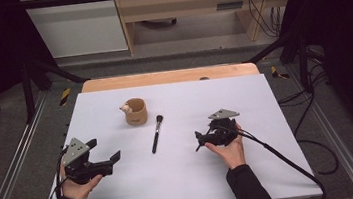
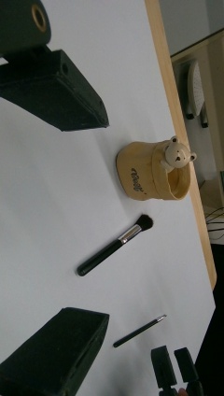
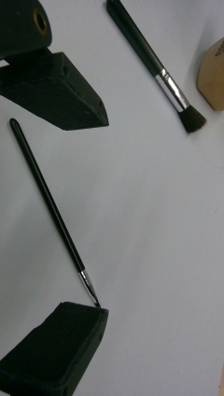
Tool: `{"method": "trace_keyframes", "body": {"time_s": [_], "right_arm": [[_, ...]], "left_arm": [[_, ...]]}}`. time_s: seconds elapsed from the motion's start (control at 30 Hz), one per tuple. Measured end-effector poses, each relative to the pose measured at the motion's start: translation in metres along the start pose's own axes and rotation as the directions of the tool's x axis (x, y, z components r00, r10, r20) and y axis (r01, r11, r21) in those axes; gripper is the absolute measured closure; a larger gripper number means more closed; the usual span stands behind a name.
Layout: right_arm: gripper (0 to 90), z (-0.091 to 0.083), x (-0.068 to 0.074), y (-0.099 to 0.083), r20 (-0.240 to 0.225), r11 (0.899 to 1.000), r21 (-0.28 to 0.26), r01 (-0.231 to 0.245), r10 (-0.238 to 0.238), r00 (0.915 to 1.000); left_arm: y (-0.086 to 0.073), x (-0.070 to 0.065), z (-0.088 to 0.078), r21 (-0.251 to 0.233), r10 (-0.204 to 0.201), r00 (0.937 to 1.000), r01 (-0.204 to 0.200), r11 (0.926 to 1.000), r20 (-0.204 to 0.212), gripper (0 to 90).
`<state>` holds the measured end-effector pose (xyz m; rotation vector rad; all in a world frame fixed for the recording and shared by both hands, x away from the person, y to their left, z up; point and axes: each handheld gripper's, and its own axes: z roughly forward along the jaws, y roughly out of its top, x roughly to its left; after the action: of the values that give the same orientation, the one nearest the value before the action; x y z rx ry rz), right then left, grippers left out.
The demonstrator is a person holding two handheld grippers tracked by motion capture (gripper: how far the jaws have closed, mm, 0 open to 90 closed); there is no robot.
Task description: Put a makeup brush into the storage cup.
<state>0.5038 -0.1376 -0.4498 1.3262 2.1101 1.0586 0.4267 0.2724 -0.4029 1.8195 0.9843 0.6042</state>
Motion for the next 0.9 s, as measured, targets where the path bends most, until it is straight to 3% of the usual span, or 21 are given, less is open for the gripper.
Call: {"method": "trace_keyframes", "body": {"time_s": [0.3, 0.9], "right_arm": [[11.4, 0.017, 0.0, -0.008, 0.039, 0.997, 0.075, -0.007, 0.004, 0.9992], [18.9, 0.031, 0.0, -0.016, 0.056, 0.99, 0.144, -0.008, 0.0, 0.9984]], "left_arm": [[0.0, 0.0, 0.0, 0.0, 0.001, 1.0, -0.001, 1.0, 0.0, 5.5], [0.0, 0.001, -0.001, -0.003, -0.001, 1.0, 0.001, 1.0, -0.003, 5.5]]}}
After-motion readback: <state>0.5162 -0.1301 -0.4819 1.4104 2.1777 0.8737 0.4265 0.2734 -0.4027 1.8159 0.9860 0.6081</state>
